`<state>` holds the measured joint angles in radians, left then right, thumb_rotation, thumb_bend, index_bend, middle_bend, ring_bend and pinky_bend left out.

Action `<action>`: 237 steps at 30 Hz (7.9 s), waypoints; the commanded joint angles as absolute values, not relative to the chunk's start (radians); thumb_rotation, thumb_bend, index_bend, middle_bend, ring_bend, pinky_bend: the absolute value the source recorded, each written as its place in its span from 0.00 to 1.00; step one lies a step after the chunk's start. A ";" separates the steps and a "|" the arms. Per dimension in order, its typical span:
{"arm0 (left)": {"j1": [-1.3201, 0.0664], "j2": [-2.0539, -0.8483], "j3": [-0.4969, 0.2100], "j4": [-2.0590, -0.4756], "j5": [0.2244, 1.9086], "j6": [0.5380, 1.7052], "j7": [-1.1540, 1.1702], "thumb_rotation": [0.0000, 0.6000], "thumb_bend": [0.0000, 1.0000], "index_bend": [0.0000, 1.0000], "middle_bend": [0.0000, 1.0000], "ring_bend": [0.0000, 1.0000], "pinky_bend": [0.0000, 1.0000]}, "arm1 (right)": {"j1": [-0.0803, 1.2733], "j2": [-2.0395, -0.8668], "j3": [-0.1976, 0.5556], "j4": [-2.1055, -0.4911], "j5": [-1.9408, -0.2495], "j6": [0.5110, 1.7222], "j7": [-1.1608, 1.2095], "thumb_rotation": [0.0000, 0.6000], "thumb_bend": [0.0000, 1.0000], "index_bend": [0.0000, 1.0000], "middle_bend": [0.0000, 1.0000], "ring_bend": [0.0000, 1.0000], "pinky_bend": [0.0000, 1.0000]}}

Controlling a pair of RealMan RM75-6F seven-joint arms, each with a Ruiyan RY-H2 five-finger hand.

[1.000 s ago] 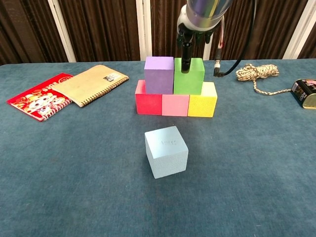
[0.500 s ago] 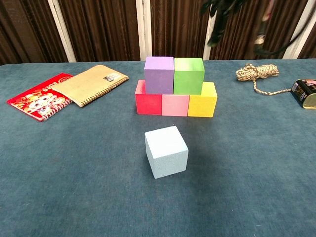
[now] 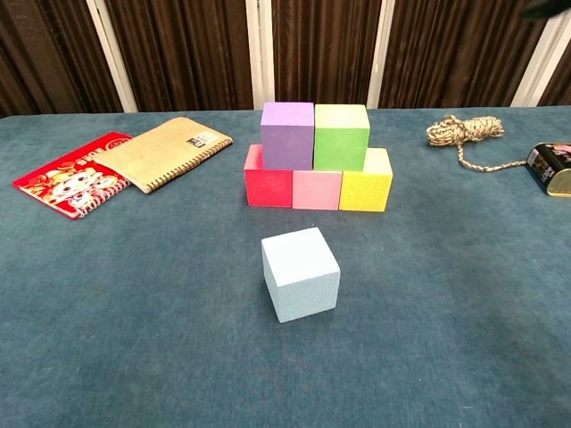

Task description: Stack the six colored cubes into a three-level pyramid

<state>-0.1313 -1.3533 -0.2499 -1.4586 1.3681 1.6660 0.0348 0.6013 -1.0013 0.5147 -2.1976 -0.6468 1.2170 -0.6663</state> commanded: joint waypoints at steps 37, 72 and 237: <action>-0.130 -1.341 -0.248 -1.488 1.338 1.628 0.074 1.00 0.31 0.07 0.10 0.00 0.00 | 0.407 -1.287 0.063 -2.213 -1.209 1.023 -0.776 1.00 0.25 0.09 0.05 0.00 0.00; -0.129 -1.343 -0.274 -1.471 1.315 1.643 0.063 1.00 0.31 0.07 0.10 0.00 0.00 | 0.950 -1.679 0.299 -2.066 -0.456 1.204 -1.185 1.00 0.24 0.11 0.04 0.00 0.00; -0.173 -1.250 -0.228 -1.559 1.108 1.415 0.363 1.00 0.32 0.09 0.12 0.00 0.00 | 1.646 -1.185 0.443 -1.643 0.545 1.019 -1.162 1.00 0.24 0.36 0.37 0.21 0.00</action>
<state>-0.1727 -1.2533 -0.2289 -1.5557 1.1101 1.4182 0.3666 1.6437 -1.1757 0.4450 -1.6503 0.5534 1.0145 -1.1566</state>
